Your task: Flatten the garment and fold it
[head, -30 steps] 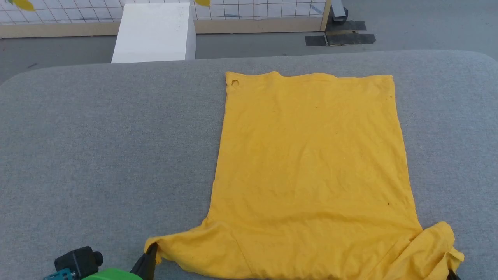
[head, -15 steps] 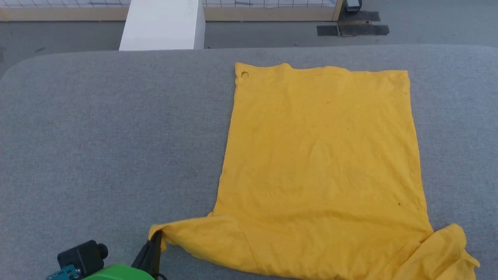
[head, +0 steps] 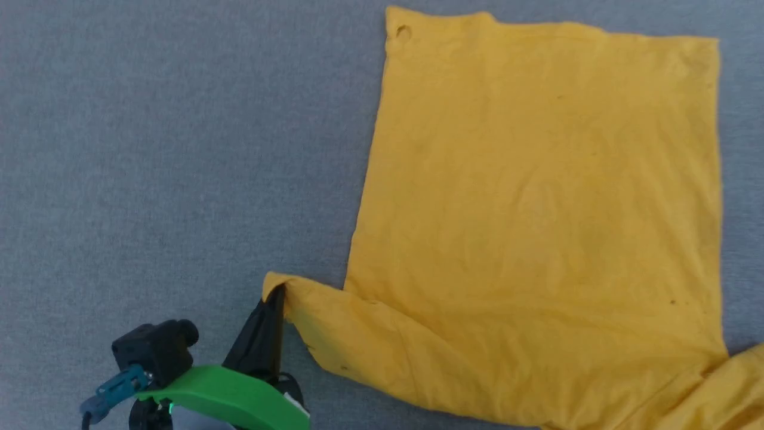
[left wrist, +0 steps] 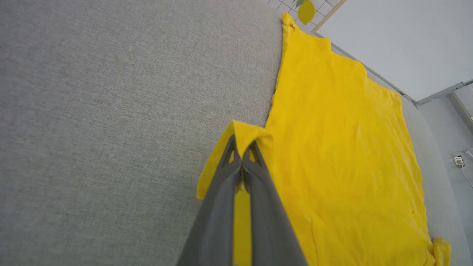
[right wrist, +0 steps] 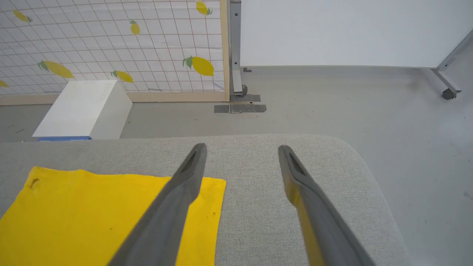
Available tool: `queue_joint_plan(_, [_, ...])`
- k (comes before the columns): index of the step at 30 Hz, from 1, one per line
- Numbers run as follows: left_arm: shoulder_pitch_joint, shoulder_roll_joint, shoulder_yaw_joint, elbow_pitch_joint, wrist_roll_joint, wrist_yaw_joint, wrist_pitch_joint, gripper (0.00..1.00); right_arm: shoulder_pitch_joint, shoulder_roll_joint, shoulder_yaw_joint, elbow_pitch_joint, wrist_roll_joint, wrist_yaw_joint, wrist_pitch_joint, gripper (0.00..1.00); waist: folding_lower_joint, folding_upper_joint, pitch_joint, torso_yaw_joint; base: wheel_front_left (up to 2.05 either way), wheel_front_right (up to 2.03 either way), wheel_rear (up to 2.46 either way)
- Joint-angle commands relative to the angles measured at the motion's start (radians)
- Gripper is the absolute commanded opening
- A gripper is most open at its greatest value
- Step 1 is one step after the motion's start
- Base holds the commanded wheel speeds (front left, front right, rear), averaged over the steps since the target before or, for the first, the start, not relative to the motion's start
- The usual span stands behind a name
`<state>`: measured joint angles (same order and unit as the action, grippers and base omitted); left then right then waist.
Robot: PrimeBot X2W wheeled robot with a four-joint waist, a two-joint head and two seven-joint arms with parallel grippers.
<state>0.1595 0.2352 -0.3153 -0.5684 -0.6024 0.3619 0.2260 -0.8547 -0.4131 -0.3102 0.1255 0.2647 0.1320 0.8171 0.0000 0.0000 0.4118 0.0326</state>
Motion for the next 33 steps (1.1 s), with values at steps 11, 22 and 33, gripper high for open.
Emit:
queue_joint_plan(11, [-0.076,-0.031,-0.051,0.000,0.048,0.005,-0.011,0.00,-0.062,0.002,-0.015,0.227,-0.099,-0.001,-0.031,1.00,0.0000,0.0000,0.231,0.131,0.00,0.00,0.00])
queue_joint_plan(22, [-0.093,-0.041,-0.048,0.020,0.051,0.009,-0.026,0.00,-0.062,0.016,-0.061,0.298,-0.134,-0.001,-0.024,0.00,0.0000,0.0000,0.229,0.122,0.00,0.00,0.00])
queue_joint_plan(33, [-0.099,-0.015,-0.017,0.087,0.029,0.002,-0.010,0.00,0.053,0.005,-0.106,0.276,-0.036,-0.001,-0.148,0.00,0.0000,0.0000,0.018,0.039,0.00,0.00,0.00])
